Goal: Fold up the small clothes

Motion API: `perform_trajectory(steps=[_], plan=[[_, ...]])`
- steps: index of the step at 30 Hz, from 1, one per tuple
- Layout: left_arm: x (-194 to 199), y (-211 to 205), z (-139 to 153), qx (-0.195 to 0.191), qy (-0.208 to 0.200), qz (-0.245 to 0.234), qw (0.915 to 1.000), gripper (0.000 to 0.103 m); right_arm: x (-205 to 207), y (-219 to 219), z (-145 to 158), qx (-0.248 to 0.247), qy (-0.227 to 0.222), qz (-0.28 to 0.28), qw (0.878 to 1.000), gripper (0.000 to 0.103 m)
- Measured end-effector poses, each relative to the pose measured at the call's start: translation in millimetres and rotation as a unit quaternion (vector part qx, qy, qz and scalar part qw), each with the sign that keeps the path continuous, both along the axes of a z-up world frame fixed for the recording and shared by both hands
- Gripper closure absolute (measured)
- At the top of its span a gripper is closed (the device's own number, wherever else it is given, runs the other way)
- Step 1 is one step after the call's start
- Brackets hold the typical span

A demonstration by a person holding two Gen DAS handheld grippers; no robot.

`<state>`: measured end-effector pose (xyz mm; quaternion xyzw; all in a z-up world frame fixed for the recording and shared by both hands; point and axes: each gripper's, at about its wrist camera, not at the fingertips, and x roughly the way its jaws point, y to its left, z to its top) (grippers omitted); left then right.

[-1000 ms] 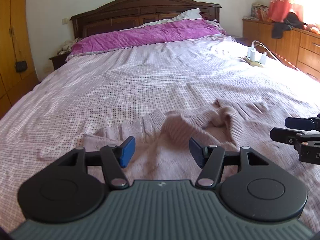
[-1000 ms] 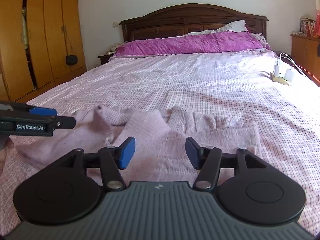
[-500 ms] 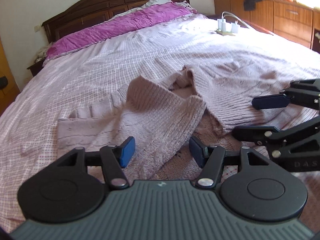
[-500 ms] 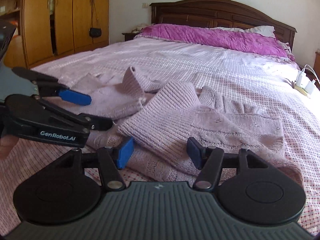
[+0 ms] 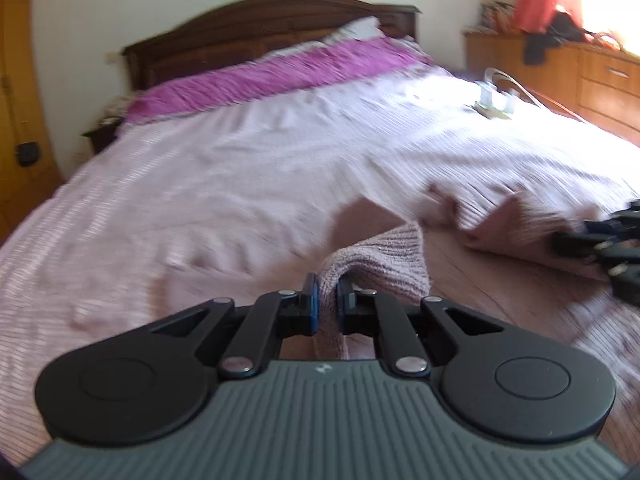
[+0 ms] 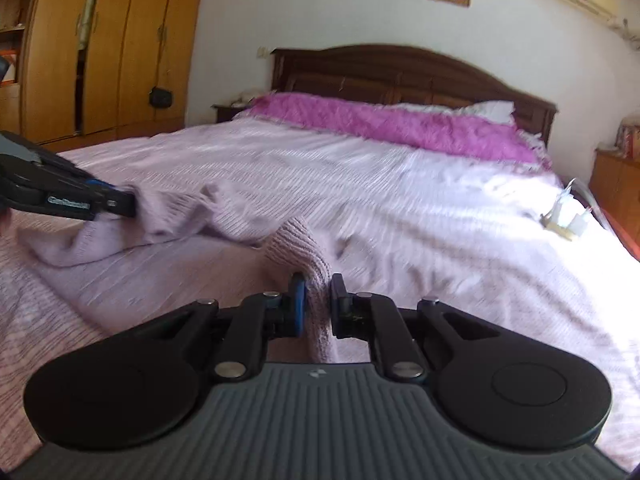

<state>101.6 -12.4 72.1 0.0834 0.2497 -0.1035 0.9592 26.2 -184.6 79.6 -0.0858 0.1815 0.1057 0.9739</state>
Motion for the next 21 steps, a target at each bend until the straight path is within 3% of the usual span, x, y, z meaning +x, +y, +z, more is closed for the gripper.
perform_trajectory(steps=[4, 7, 15, 16, 19, 21], plan=[[25.4, 25.5, 11.3, 0.008, -0.024, 0.048, 0.9985, 0.092, 24.5, -26.5, 16.3, -0.020, -0.018, -0.043, 0.999, 0.090], [50.2, 44.9, 9.7, -0.005, -0.014, 0.079, 0.9967, 0.092, 51.9, -48.9, 15.1, -0.029, -0.011, -0.084, 0.996, 0.090], [90.5, 71.8, -29.4, -0.010, 0.045, 0.128, 0.9907, 0.088, 123.9, -94.1, -31.0, -0.022, 0.095, -0.152, 0.983, 0.089], [91.7, 75.8, -30.9, -0.015, 0.047, 0.133, 0.9899, 0.083, 125.8, -96.9, -34.6, -0.017, 0.100, -0.154, 0.983, 0.089], [90.9, 91.2, -28.2, -0.027, 0.044, 0.158, 0.9861, 0.055, 130.2, -102.2, -35.0, -0.004, 0.103, -0.151, 0.983, 0.088], [89.1, 100.4, -22.1, -0.037, 0.043, 0.168, 0.9842, 0.054, 131.9, -105.8, -30.1, 0.003, 0.100, -0.153, 0.983, 0.088]])
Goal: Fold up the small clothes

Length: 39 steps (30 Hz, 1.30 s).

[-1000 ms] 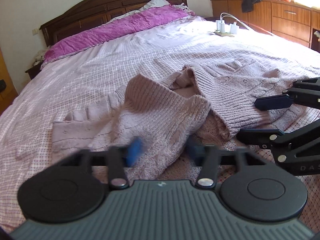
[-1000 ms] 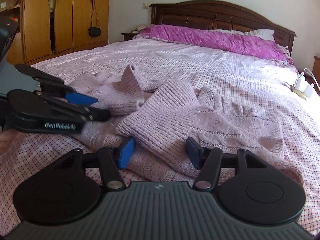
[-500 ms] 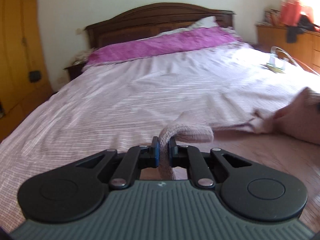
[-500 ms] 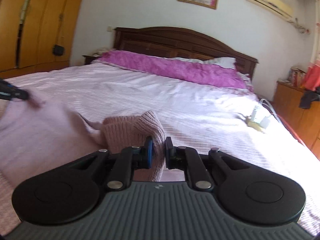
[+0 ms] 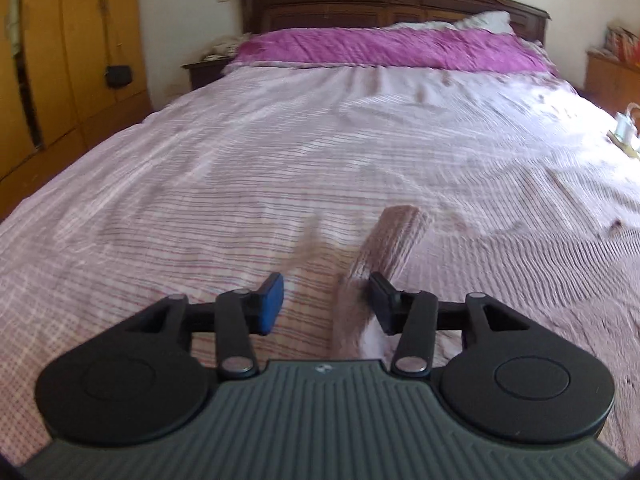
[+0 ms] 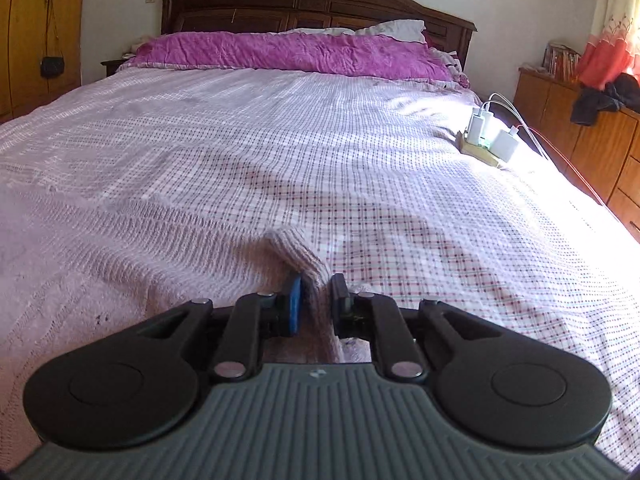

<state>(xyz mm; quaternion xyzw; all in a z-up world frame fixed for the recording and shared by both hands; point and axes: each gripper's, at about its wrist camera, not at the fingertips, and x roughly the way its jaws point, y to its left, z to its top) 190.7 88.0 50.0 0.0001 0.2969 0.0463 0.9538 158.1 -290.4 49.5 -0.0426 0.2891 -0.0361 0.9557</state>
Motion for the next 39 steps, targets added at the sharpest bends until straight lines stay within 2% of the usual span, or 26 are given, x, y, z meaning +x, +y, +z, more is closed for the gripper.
perform_trajectory(steps=[3, 6, 12, 16, 19, 21, 23, 24, 25, 27, 29, 31, 32, 33, 35, 38, 39], plan=[[-7.7, 6.6, 11.6, -0.010, -0.007, 0.003, 0.9999, 0.055, -6.0, -10.0, 15.3, 0.017, -0.019, -0.043, 0.999, 0.088], [-20.1, 4.8, 21.3, -0.011, -0.013, -0.004, 0.9998, 0.054, -12.5, -23.6, 30.8, 0.063, -0.028, -0.058, 0.996, 0.087], [-39.6, -11.1, 31.6, -0.039, -0.015, -0.046, 0.9981, 0.054, -34.4, -12.0, 38.0, 0.138, -0.019, 0.033, 0.990, 0.087], [-43.6, -19.1, 20.7, -0.068, 0.004, -0.075, 0.9948, 0.054, -34.7, 1.6, 18.3, 0.127, 0.017, 0.057, 0.990, 0.086], [-39.1, -24.0, 2.2, -0.048, 0.027, -0.068, 0.9962, 0.054, -20.7, -1.6, -5.4, 0.080, 0.047, 0.028, 0.995, 0.086], [-37.1, -20.5, -8.7, -0.042, 0.030, -0.060, 0.9968, 0.053, -17.4, -17.6, -9.5, 0.125, 0.038, 0.014, 0.991, 0.086], [-37.6, -16.7, -13.0, -0.047, 0.028, -0.056, 0.9970, 0.048, -16.9, -31.5, -3.2, 0.188, 0.036, -0.004, 0.981, 0.086], [-37.8, -14.8, -13.7, -0.052, 0.028, -0.055, 0.9967, 0.048, -18.6, -35.4, 0.0, 0.204, 0.026, -0.007, 0.979, 0.085], [-37.5, -13.4, -14.1, -0.057, 0.028, -0.054, 0.9965, 0.047, -19.0, -37.7, 2.8, 0.208, 0.016, -0.011, 0.978, 0.080], [-37.6, -12.4, -14.1, -0.062, 0.028, -0.053, 0.9963, 0.047, -13.4, -39.0, 6.3, 0.185, 0.013, -0.028, 0.982, 0.063], [-38.2, -13.6, -13.0, -0.060, 0.028, -0.052, 0.9965, 0.047, -3.0, -37.5, 4.2, 0.147, 0.028, -0.034, 0.988, 0.060], [-39.2, -15.0, -12.6, -0.057, 0.027, -0.051, 0.9967, 0.048, 6.3, -35.0, -0.8, 0.132, 0.048, -0.014, 0.990, 0.064], [-39.4, -15.4, -12.7, -0.055, 0.027, -0.052, 0.9968, 0.048, 7.6, -33.5, -0.9, 0.127, 0.045, -0.008, 0.991, 0.083], [-39.1, -15.0, -12.9, -0.054, 0.027, -0.053, 0.9968, 0.048, 6.8, -30.9, 1.4, 0.117, 0.038, 0.000, 0.992, 0.088], [-38.6, -14.0, -13.0, -0.057, 0.028, -0.054, 0.9966, 0.048, 6.1, -23.1, 4.7, 0.074, 0.018, 0.004, 0.997, 0.089], [-37.0, -13.3, -14.3, -0.059, 0.029, -0.053, 0.9964, 0.047, 19.5, -15.4, -13.9, -0.017, 0.031, -0.001, 0.999, 0.089], [-36.7, -13.4, -14.3, -0.060, 0.029, -0.052, 0.9964, 0.046, 21.9, -14.3, -19.9, -0.026, 0.033, 0.005, 0.999, 0.089]])
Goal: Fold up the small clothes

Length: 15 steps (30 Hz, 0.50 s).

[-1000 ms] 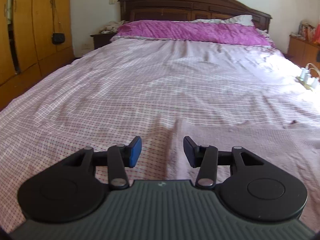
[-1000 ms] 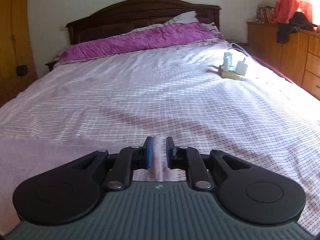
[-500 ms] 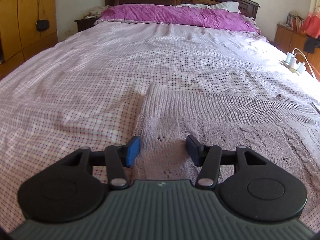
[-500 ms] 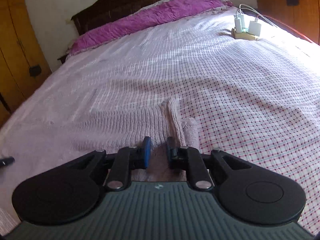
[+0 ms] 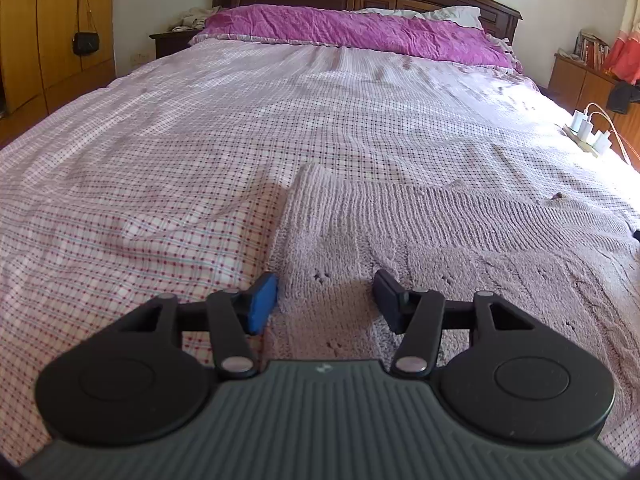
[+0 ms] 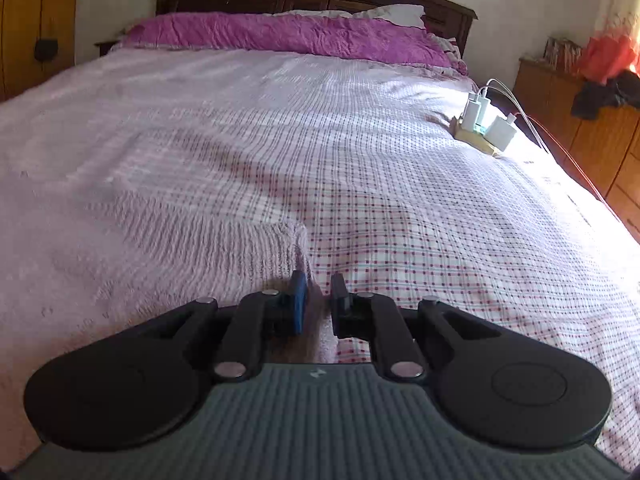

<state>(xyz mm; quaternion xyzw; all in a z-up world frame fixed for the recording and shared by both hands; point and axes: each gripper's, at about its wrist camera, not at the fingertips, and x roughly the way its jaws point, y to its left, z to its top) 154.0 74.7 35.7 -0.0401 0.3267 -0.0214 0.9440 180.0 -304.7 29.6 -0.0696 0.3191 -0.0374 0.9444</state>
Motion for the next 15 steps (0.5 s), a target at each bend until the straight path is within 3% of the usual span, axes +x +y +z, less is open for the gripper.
perform_trajectory(steps=[3, 6, 7, 9, 11, 15], plan=[[-3.2, -0.4, 6.4, 0.003, 0.002, 0.003, 1.0000, 0.047, -1.5, 2.3, 4.2, 0.002, -0.003, -0.004, 1.000, 0.088], [-10.6, 0.1, 15.9, 0.006, 0.008, 0.007, 0.9999, 0.047, -10.4, -5.0, 13.7, 0.043, -0.007, -0.013, 0.999, 0.083], [-13.6, 0.5, 19.2, 0.005, 0.010, 0.007, 0.9999, 0.047, -15.9, -8.8, 17.8, 0.063, -0.010, -0.017, 0.998, 0.079], [-21.3, 0.8, 25.8, 0.007, 0.012, 0.008, 0.9999, 0.047, -30.0, -16.2, 26.3, 0.106, -0.019, -0.029, 0.994, 0.056], [-31.0, 0.7, 32.2, 0.013, 0.011, 0.007, 0.9998, 0.047, -46.0, -22.2, 33.4, 0.147, -0.028, -0.033, 0.988, 0.041], [-49.8, 2.3, 39.9, 0.020, 0.022, 0.015, 0.9994, 0.047, -83.7, -30.3, 42.9, 0.214, -0.032, -0.036, 0.976, 0.032]])
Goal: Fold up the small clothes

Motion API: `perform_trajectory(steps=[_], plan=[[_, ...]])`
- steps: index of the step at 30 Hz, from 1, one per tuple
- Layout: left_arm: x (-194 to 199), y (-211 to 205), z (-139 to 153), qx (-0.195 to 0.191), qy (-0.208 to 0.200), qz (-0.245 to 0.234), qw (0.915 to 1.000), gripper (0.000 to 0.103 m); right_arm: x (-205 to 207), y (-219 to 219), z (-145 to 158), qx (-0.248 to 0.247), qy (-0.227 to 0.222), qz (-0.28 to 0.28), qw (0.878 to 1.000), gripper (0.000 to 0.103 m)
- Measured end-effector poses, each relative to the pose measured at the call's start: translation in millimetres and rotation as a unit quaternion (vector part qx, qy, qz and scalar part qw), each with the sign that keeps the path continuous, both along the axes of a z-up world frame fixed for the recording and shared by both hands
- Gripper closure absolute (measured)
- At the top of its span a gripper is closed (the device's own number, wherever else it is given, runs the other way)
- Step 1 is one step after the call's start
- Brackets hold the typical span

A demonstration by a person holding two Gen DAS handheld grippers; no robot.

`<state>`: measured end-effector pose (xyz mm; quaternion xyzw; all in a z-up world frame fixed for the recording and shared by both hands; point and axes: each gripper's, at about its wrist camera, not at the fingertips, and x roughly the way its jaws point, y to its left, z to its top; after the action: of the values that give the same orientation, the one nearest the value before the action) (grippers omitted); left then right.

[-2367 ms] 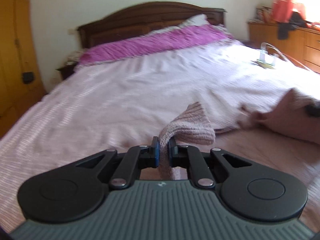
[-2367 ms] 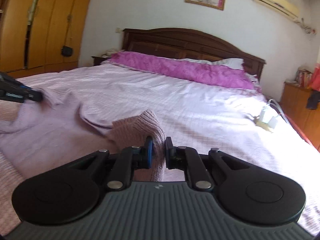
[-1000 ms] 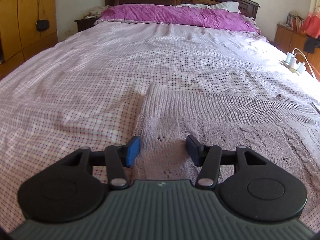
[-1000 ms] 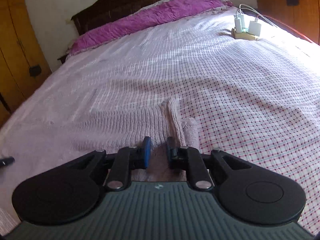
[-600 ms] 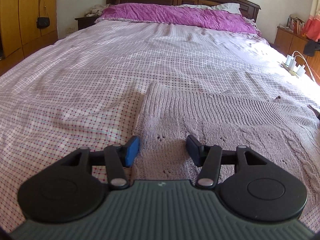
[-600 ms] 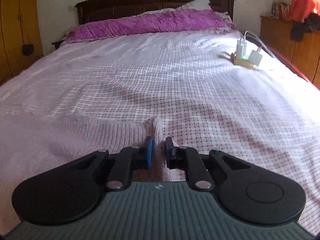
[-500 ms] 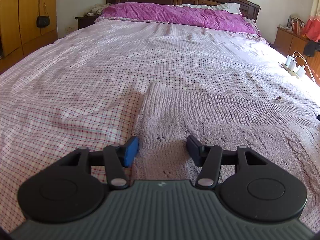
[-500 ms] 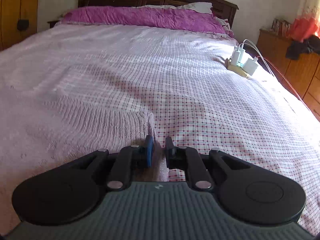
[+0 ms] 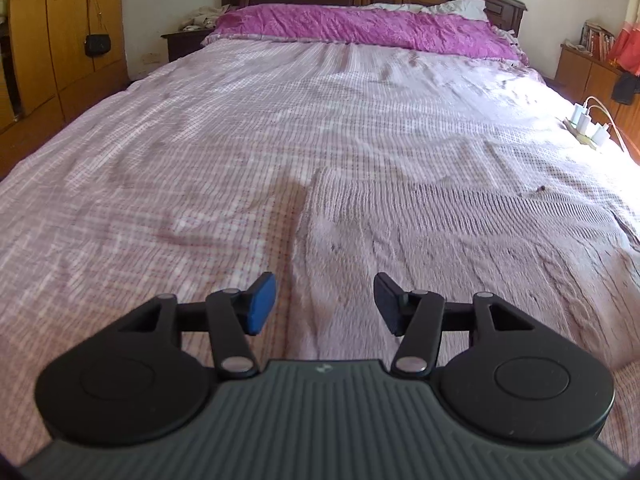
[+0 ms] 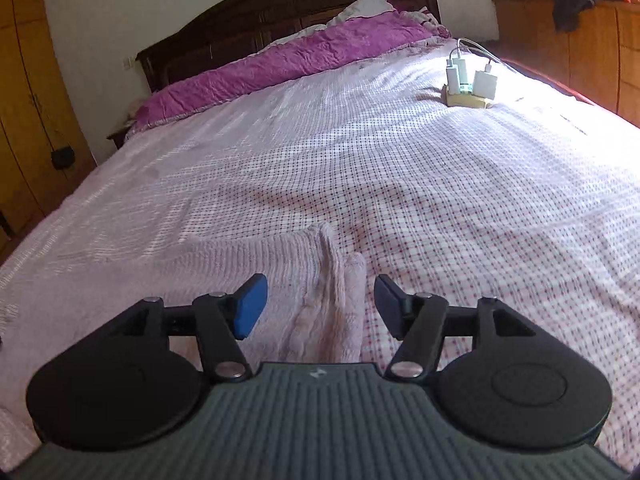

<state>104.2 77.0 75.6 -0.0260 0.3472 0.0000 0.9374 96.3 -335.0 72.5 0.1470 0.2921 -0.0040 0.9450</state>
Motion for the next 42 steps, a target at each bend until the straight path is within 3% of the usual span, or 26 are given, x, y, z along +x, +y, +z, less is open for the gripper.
perform_trajectory(steps=[5, 14, 24, 31, 38, 42], plan=[[-20.1, 7.4, 0.9, -0.020, 0.024, 0.025, 0.9992, 0.047, -42.9, -4.6, 0.7, 0.047, 0.000, -0.003, 0.999, 0.026], [-43.0, 7.1, 3.6, -0.016, 0.042, 0.042, 0.9981, 0.047, -83.0, 2.8, -7.4, 0.037, 0.006, 0.002, 0.999, 0.022], [-51.2, -5.7, 2.5, -0.004, 0.056, 0.034, 0.9978, 0.047, -70.3, -2.2, -26.2, 0.090, 0.048, 0.011, 0.995, 0.022], [-51.0, -10.6, -2.2, 0.002, 0.067, 0.034, 0.9971, 0.046, -65.9, -0.8, -41.1, 0.095, 0.044, 0.017, 0.994, 0.018], [-52.0, -14.1, -6.3, 0.005, 0.070, 0.031, 0.9970, 0.046, -57.4, 1.6, -44.8, 0.103, 0.054, 0.039, 0.992, 0.004], [-54.1, -13.4, -8.0, 0.003, 0.066, 0.037, 0.9971, 0.046, -55.6, 3.2, -39.4, 0.138, 0.050, 0.035, 0.988, 0.004]])
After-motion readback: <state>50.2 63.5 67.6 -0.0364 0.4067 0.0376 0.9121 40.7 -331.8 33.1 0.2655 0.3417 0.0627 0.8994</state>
